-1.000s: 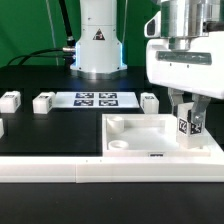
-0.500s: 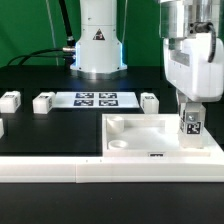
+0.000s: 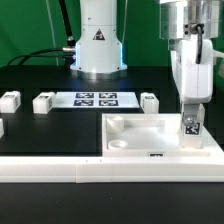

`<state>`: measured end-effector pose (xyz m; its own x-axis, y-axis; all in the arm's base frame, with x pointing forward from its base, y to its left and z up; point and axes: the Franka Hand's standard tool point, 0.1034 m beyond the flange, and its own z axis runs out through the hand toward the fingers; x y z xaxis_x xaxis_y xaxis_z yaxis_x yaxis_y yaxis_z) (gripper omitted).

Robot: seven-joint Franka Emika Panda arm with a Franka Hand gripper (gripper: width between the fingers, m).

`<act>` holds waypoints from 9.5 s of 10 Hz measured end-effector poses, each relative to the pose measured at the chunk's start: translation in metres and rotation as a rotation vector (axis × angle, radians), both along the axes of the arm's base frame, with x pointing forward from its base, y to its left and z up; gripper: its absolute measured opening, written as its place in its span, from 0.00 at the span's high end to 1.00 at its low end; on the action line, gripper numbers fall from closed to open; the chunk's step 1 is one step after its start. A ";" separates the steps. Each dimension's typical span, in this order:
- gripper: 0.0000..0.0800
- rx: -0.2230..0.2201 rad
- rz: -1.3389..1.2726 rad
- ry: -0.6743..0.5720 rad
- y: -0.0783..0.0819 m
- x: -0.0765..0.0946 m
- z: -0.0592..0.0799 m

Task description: Assemble square table

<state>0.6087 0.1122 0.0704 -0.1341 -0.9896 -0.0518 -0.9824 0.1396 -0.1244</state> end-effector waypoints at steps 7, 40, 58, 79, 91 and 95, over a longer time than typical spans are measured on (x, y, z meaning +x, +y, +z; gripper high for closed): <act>0.19 -0.063 0.507 -0.013 -0.001 0.001 0.001; 0.20 -0.182 1.069 0.003 -0.004 -0.007 0.021; 0.19 -0.140 1.738 0.024 -0.030 -0.046 0.047; 0.19 -0.120 1.804 0.067 -0.012 -0.185 -0.009; 0.19 -0.075 1.813 0.121 -0.009 -0.221 -0.025; 0.19 0.196 1.806 0.332 -0.006 -0.221 -0.026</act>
Offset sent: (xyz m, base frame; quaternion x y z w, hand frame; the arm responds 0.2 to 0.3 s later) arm 0.0039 0.0091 0.0007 -0.0093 -0.0305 -0.0593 0.9977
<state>0.3874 0.1057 0.0448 0.9261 0.0932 -0.3657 0.0877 -0.9956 -0.0316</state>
